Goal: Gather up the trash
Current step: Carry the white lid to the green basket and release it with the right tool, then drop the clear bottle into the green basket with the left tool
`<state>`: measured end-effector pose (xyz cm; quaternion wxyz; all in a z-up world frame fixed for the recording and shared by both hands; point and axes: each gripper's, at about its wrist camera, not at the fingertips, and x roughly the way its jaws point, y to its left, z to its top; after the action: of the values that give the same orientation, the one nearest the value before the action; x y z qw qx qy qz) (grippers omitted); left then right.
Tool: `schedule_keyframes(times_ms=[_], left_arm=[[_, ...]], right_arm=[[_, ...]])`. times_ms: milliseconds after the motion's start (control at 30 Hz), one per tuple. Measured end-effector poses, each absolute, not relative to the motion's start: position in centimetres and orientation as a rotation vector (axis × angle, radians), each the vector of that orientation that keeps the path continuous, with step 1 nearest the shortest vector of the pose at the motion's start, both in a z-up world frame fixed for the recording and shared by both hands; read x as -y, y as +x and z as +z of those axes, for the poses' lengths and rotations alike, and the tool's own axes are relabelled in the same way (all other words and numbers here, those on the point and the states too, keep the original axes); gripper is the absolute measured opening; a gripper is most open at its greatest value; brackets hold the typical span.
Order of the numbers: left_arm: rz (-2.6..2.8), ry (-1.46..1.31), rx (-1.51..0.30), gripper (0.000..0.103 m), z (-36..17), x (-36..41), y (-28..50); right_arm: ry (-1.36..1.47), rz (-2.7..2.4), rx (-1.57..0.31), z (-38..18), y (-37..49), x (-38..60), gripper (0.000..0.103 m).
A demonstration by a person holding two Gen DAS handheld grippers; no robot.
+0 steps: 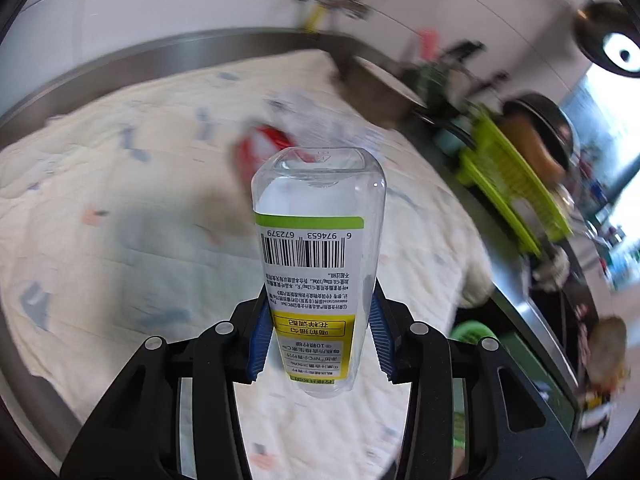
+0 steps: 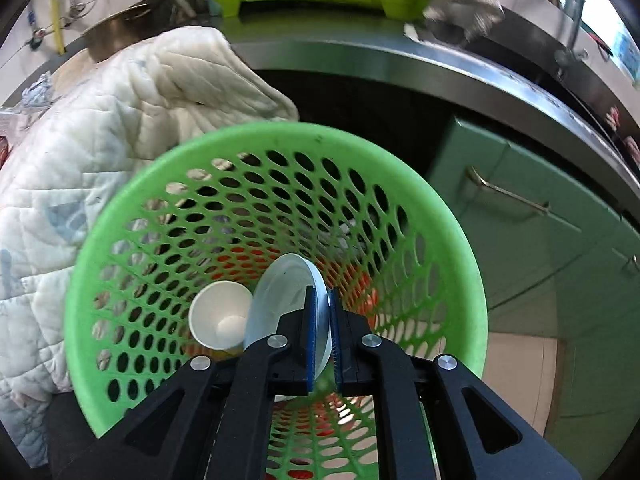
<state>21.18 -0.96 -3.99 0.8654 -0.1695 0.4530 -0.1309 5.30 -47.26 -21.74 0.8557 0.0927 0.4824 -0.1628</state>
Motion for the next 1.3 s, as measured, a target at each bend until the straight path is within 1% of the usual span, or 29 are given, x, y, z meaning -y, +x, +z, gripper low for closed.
schedule_keyframes(times_ms=[100,167,233,300,367,533,700,900,967,1100,1200,1300], left_arm=[[-0.365,-0.324,-0.963,0.043,-4.2,5.1,20.3],[-0.427,-0.308,-0.979,0.043,-4.4,7.8,19.8],[-0.476,-0.285,-0.991,0.043,-4.5,10.6,19.2],[-0.531,-0.261,-1.007,0.043,-4.9,13.6,18.6],[-0.579,-0.237,-1.031,0.043,-5.3,16.6,18.1],[-0.677,-0.170,-1.104,0.043,-7.7,24.2,16.8],[-0.723,-0.086,-1.167,0.043,-11.5,31.4,15.7],[-0.752,0.021,-1.270,0.043,-17.1,37.6,14.1],[-0.748,0.045,-1.313,0.043,-18.8,38.8,13.8],[-0.759,0.089,-1.381,0.044,-21.5,41.1,13.1],[-0.773,0.102,-1.408,0.045,-22.5,41.9,12.7],[-0.785,0.101,-1.422,0.051,-22.9,42.1,12.3]], right_arm=[[0.199,-0.359,-1.011,-21.9,4.8,47.7,0.015],[0.211,-0.357,-1.002,-21.7,4.4,48.0,0.024],[0.218,-0.359,-0.985,-21.1,3.8,48.1,0.029],[0.225,-0.351,-0.967,-20.2,3.3,48.5,0.032],[0.235,-0.350,-0.942,-19.4,2.6,48.9,0.039],[0.262,-0.354,-0.872,-16.9,0.4,49.9,0.046],[0.284,-0.359,-0.806,-15.1,-1.9,50.6,0.048],[0.273,-0.362,-0.764,-14.2,-4.2,50.6,0.049],[0.282,-0.359,-0.751,-14.0,-5.0,50.7,0.052],[0.303,-0.371,-0.741,-13.9,-6.2,51.2,0.052],[0.318,-0.382,-0.736,-13.9,-6.8,51.6,0.052],[0.321,-0.388,-0.729,-13.8,-6.9,51.9,0.052]])
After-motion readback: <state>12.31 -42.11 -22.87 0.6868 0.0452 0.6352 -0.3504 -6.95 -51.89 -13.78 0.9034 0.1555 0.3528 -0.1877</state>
